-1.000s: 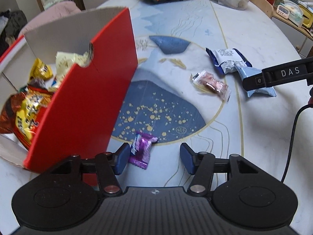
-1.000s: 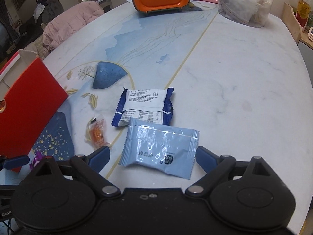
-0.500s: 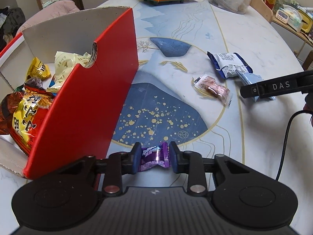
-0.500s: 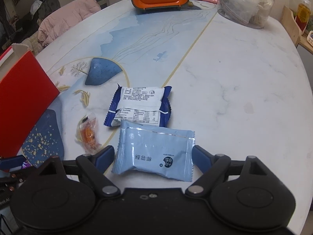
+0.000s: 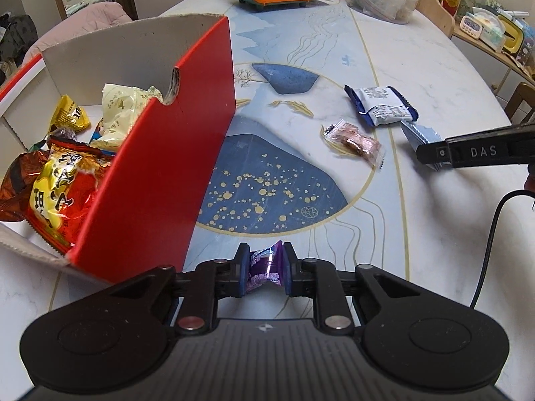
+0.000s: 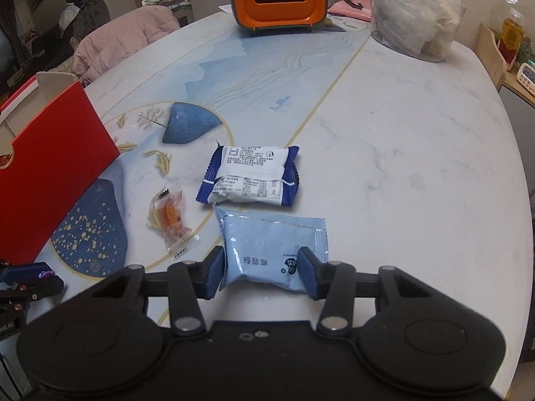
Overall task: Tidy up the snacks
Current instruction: 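Grasp the purple candy with the left gripper while the right grasps the pale blue packet, then carry the purple candy and pale blue packet over into the box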
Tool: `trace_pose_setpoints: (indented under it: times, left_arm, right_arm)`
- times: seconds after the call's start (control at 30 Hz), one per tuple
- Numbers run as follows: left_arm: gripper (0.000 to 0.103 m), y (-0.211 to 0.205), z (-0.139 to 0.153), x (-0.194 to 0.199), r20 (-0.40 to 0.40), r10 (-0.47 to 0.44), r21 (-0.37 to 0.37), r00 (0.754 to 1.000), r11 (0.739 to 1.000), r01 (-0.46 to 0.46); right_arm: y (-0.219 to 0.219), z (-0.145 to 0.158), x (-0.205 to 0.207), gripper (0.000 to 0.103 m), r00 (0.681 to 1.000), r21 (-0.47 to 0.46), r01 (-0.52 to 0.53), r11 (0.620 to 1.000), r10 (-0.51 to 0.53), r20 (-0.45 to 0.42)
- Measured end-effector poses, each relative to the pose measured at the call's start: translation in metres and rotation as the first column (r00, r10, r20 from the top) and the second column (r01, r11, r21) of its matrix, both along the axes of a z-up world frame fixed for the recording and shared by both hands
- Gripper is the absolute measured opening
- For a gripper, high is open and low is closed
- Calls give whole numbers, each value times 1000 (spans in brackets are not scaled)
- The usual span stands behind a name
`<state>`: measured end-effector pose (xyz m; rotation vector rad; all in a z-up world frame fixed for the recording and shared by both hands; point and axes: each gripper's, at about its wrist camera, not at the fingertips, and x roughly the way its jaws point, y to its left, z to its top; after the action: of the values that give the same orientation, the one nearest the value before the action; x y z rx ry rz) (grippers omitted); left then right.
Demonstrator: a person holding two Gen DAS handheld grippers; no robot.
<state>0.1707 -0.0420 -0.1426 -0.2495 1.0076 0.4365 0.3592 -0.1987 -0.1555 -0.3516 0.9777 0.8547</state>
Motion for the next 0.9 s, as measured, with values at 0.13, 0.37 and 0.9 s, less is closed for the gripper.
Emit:
trace_pose_setpoints:
  times: [0.13, 0.37, 0.9]
  left_arm:
    - [19, -1, 5, -6, 8, 0, -7, 1000, 1000, 0]
    - [19, -3, 13, -17, 20, -3, -16, 1000, 1000, 3]
    - [19, 1, 52, -42, 97, -15, -33, 995, 999, 18]
  right_arm:
    - [-7, 3, -4, 44, 1000, 7, 12, 1000, -11, -14]
    - [-24, 15, -25, 30, 999, 12, -31, 999, 32, -16]
    - [-45, 56, -61, 14, 999, 87, 36, 996, -32, -43]
